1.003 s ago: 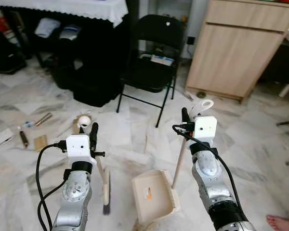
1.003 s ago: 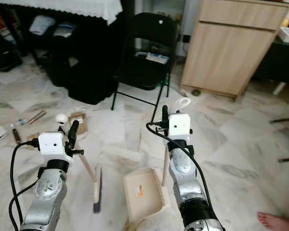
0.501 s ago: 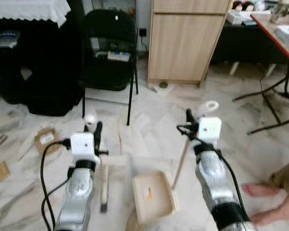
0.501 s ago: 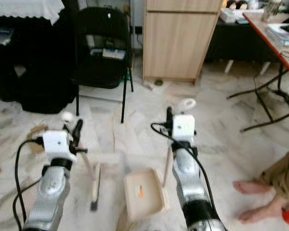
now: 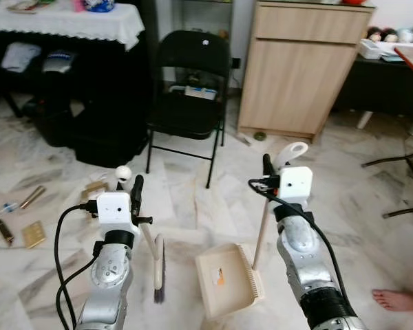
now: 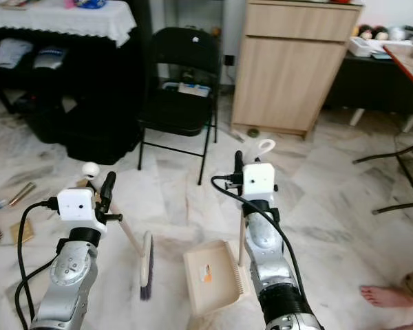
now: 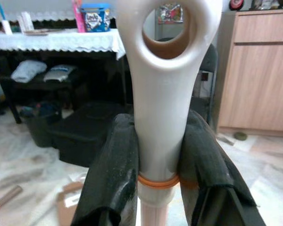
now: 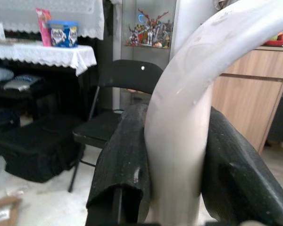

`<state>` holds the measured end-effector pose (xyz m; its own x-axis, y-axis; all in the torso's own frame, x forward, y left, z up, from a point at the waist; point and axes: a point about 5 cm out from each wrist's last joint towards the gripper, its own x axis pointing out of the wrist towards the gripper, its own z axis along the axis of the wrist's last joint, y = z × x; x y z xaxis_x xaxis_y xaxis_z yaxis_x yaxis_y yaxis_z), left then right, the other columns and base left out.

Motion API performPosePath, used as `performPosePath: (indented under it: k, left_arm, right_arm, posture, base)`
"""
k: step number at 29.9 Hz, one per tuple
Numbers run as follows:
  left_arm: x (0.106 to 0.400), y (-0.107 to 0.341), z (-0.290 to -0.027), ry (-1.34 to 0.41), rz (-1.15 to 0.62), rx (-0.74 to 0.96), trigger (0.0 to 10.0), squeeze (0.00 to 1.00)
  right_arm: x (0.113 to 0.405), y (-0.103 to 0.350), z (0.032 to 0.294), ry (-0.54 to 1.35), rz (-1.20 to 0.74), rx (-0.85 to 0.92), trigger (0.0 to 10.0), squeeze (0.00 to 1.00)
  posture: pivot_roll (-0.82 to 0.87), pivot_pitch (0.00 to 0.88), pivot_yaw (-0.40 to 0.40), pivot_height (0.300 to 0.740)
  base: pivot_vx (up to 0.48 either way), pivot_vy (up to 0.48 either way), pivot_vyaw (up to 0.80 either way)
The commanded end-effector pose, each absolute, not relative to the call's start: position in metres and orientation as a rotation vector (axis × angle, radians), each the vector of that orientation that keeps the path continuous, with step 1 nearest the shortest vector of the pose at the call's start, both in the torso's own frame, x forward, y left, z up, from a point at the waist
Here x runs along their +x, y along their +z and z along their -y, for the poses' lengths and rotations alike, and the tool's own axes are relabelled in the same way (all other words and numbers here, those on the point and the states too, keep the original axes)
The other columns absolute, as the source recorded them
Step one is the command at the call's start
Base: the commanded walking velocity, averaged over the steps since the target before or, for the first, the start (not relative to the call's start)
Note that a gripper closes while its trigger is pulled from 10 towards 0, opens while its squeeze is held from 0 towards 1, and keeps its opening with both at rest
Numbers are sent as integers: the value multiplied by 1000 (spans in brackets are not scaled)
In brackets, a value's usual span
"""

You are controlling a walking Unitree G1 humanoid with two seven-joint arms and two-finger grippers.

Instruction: Sweep floor

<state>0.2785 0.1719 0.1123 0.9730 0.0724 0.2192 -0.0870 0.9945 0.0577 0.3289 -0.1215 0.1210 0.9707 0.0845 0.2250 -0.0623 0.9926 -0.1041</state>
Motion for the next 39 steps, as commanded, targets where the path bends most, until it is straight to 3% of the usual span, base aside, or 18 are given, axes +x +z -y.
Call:
performPosePath:
  k: [1,39]
  left_arm:
    - [281,120,-167,69,256,58,10000,0]
    - [282,121,-168,70,258,56,10000,0]
  right_arm:
    - [331,131,129,51,278,-96,10000,0]
    - [330,132,129,48,287,-96,10000,0]
  posture:
    - [104,60,1,740]
    - [104,62,1,740]
  base:
    - [0,371,0]
    - [0,368,0]
